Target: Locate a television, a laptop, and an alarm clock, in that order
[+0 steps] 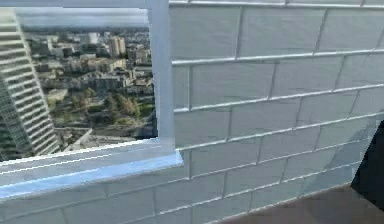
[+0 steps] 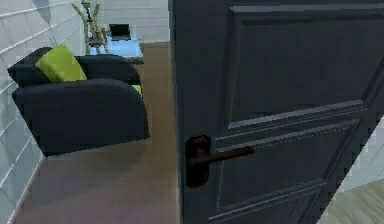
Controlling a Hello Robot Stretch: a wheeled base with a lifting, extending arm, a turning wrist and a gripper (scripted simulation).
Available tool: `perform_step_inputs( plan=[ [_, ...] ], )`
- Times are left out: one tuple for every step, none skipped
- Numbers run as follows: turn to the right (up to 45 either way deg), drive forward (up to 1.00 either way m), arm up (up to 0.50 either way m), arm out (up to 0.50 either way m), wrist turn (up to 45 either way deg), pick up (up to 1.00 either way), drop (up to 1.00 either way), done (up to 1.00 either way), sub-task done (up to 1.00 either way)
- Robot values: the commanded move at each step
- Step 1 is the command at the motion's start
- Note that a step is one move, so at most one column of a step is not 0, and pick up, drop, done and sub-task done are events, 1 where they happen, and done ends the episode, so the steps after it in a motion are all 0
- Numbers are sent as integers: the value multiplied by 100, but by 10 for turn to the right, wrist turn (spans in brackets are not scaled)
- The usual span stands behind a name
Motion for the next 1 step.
perform_step_inputs(
  plan=[
    [120,0,0,0,0,0,0,0,0]
  ],
)
